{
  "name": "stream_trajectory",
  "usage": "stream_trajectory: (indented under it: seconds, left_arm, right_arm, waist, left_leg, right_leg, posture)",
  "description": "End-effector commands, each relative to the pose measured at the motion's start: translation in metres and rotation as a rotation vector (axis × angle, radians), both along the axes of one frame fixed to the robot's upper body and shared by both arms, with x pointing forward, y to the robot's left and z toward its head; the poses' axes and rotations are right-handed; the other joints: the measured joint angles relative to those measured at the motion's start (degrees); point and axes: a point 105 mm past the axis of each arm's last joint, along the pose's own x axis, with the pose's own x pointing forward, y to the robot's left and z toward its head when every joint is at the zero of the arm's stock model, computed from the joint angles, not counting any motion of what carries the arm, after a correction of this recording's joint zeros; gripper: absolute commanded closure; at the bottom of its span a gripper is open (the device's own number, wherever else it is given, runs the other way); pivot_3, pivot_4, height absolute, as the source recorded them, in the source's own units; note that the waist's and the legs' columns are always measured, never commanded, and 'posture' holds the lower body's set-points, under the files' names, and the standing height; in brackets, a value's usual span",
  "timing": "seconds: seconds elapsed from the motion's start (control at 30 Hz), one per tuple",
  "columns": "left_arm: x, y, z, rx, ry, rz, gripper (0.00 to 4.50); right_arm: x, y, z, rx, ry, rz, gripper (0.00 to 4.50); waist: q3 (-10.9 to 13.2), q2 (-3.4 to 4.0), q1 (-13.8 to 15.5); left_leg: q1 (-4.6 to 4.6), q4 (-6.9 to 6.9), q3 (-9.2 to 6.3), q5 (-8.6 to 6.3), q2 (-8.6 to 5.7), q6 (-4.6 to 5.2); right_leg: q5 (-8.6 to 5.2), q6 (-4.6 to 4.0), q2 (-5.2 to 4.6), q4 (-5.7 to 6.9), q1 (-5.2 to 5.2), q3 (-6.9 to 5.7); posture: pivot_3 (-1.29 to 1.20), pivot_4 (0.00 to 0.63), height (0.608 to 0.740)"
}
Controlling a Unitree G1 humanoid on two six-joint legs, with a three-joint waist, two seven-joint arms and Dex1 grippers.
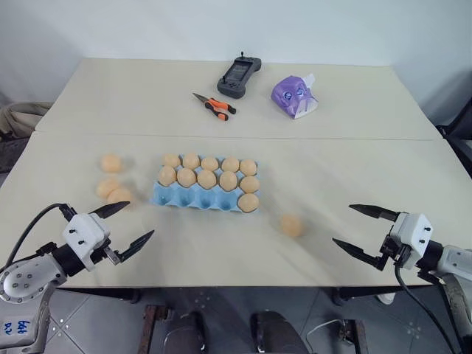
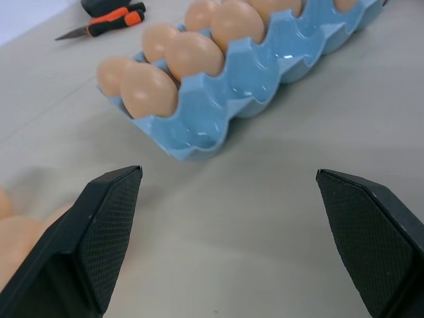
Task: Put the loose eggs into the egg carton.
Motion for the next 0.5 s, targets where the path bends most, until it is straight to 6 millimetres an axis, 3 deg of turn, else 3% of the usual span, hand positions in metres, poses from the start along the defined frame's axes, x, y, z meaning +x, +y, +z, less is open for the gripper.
stream_trajectory:
  seconds: [0.03, 0.17, 0.27, 0.37, 0.5]
  left_arm:
    - [-0.003, -0.011, 0.007, -0.022, -0.013, -0.061, 0.01]
    - [0.0, -0.031, 0.015, -0.096, -0.006, -0.184, 0.01]
    - [0.006, -0.055, 0.022, -0.114, -0.003, -0.305, 0.01]
    - [0.002, -0.082, 0.023, -0.096, 0.001, -0.465, 0.01]
    - [-0.003, -0.093, 0.018, -0.052, 0.031, -0.593, 0.01]
  right_arm:
    - [0.001, 0.0, 0.015, 0.057, -0.034, -0.021, 0.0]
    - [-0.003, 0.0, 0.018, 0.088, 0.013, -0.023, 0.0]
    - [-0.016, -0.011, 0.019, 0.099, 0.042, -0.061, 0.0]
    - [-0.034, -0.029, 0.009, 0.05, 0.085, -0.105, 0.0]
    - [-0.045, -0.033, -0.005, 0.008, 0.126, -0.104, 0.0]
  waist:
    - [0.0, 0.0, 0.0]
    - [0.0, 0.0, 0.4]
    - [0.0, 0.03, 1.5]
    - [0.0, 0.07, 2.2]
    - [0.0, 0.07, 1.6]
  left_leg:
    - [0.0, 0.0, -0.03, 0.0, 0.01, 0.0]
    - [-0.02, 0.0, -0.08, 0.0, 0.05, 0.01]
    - [-0.05, 0.0, -0.2, 0.02, 0.01, 0.01]
    - [-0.08, -0.01, -0.25, 0.02, -0.13, 0.02]
    - [-0.06, 0.0, -0.11, -0.01, -0.19, 0.05]
  right_leg:
    - [0.0, 0.0, -0.02, 0.0, 0.02, 0.0]
    - [0.0, 0.0, -0.07, -0.01, 0.05, -0.03]
    - [0.0, 0.0, -0.06, -0.02, 0.08, -0.03]
    - [0.0, 0.0, 0.05, -0.12, 0.14, -0.06]
    - [0.02, 0.03, 0.1, -0.23, 0.15, -0.06]
  posture:
    - [0.0, 0.15, 0.74]
    - [0.0, 0.15, 0.74]
    - [0.0, 0.15, 0.74]
    - [0.0, 0.15, 0.74]
    - [0.0, 0.15, 0.74]
